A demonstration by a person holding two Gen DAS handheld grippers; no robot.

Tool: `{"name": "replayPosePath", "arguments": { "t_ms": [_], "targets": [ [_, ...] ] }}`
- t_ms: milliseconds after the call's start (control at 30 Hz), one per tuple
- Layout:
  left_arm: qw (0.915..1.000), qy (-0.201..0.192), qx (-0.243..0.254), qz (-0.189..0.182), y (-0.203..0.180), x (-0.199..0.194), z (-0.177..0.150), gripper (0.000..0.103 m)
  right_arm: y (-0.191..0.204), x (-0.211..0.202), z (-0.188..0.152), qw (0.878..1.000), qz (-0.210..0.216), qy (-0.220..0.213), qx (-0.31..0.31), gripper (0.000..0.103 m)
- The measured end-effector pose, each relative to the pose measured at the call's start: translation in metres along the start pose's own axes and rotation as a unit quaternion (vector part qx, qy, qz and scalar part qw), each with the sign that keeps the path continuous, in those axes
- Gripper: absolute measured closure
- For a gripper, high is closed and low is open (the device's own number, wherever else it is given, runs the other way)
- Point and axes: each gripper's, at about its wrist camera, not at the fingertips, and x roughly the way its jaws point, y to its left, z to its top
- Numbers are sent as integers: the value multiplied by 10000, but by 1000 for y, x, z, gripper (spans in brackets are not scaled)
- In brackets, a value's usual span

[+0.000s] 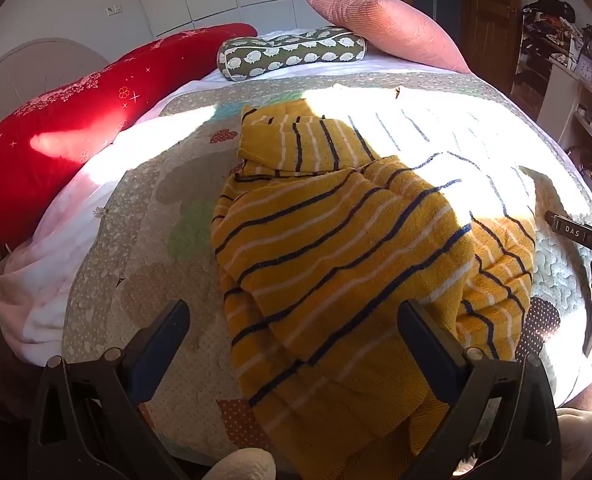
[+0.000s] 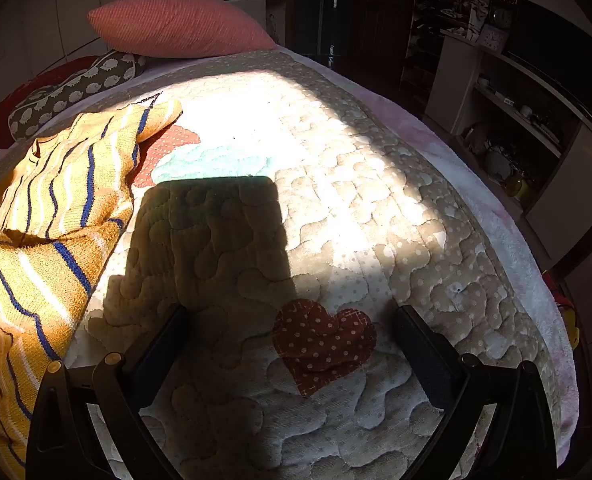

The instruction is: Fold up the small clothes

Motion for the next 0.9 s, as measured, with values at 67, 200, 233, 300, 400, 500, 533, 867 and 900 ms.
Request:
{"name": "replayPosePath", "arguments": {
  "t_ms": [67, 200, 233, 300, 400, 500, 533, 867, 900],
  "targets": [
    [9995, 81, -233, -173, 15, 5, 2, 0, 0, 0, 0, 10000, -1, -1, -1, 1],
    [9978, -21, -664, -53, 66, 15, 6, 0, 0, 0, 0, 10000, -1, 0, -1, 1],
    [9968, -19, -791, 75, 81, 21, 8, 0, 0, 0, 0, 10000, -1, 0, -1, 1],
    [9941, 28, -1014, 384, 108, 32, 15, 0, 0, 0, 0, 10000, -1, 0, -1, 1],
    [9878, 54, -1264, 911, 158, 59, 22, 0, 0, 0, 0, 10000, -1, 0, -1, 1],
    [9806, 235, -1488, 1253, 207, 98, 29, 0, 0, 0, 0, 10000, -1, 0, 0, 1],
    [9775, 307, -1552, 1393, 223, 111, 31, 0, 0, 0, 0, 10000, -1, 0, 0, 1],
    [9501, 1017, -2271, 1882, 318, 198, 36, 0, 0, 0, 0, 10000, -2, 0, -1, 1],
    [9491, 1088, -2295, 1862, 322, 205, 35, 0, 0, 0, 0, 10000, -1, 0, 0, 1]
  ]
}}
